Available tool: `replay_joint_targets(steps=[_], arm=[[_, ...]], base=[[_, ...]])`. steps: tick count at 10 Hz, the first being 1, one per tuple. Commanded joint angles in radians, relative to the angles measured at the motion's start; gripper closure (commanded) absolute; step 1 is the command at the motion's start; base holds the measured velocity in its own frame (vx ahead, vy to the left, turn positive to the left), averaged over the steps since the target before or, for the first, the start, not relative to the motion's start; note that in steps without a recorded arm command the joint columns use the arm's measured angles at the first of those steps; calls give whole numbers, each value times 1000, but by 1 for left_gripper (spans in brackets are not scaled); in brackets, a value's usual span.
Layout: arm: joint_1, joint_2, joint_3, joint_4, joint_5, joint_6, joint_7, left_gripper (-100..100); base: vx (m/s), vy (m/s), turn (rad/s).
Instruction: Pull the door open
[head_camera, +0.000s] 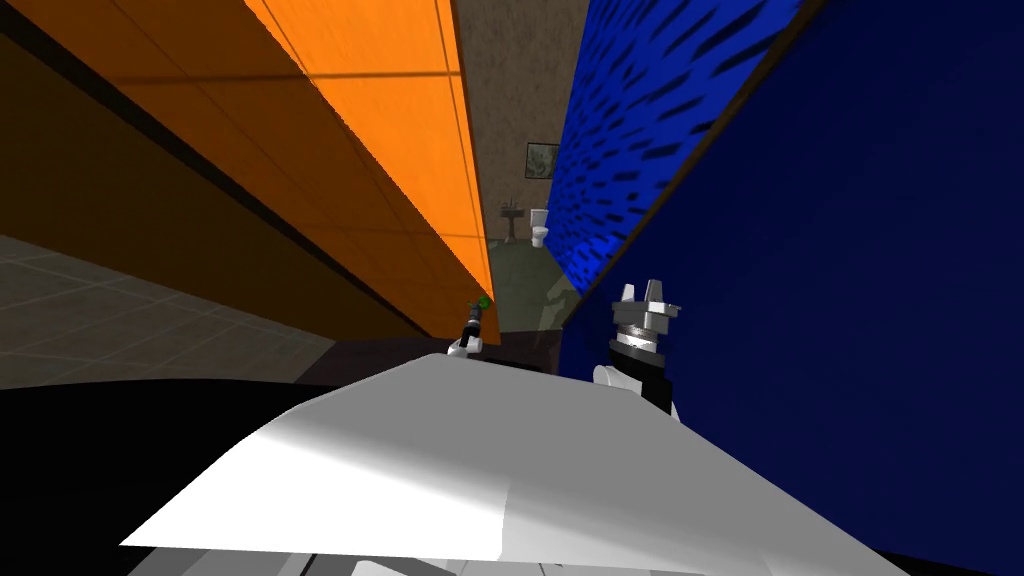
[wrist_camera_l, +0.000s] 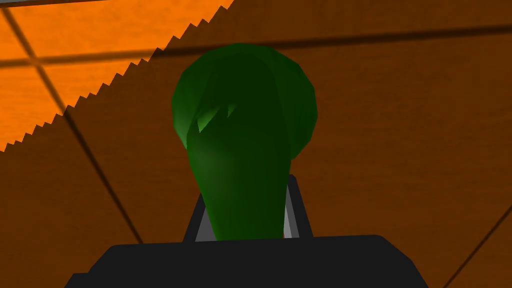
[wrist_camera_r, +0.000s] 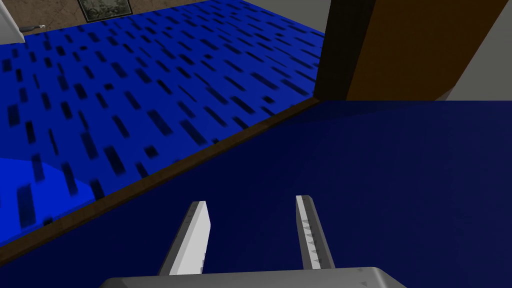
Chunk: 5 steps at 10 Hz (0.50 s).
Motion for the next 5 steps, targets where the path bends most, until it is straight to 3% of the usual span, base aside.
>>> replay_joint_targets(steps=[1, 3, 4, 5], arm=[[-2, 16, 7, 12, -5, -5, 12, 100], [-2, 21, 8, 12, -9, -3, 18, 100], [-2, 21, 8, 12, -9, -3, 18, 100], [-2, 35, 11, 9, -20, -1, 37, 100]], base=[[-193, -24, 34], [-171, -6, 26], [-40, -5, 2], [-105, -8, 60]])
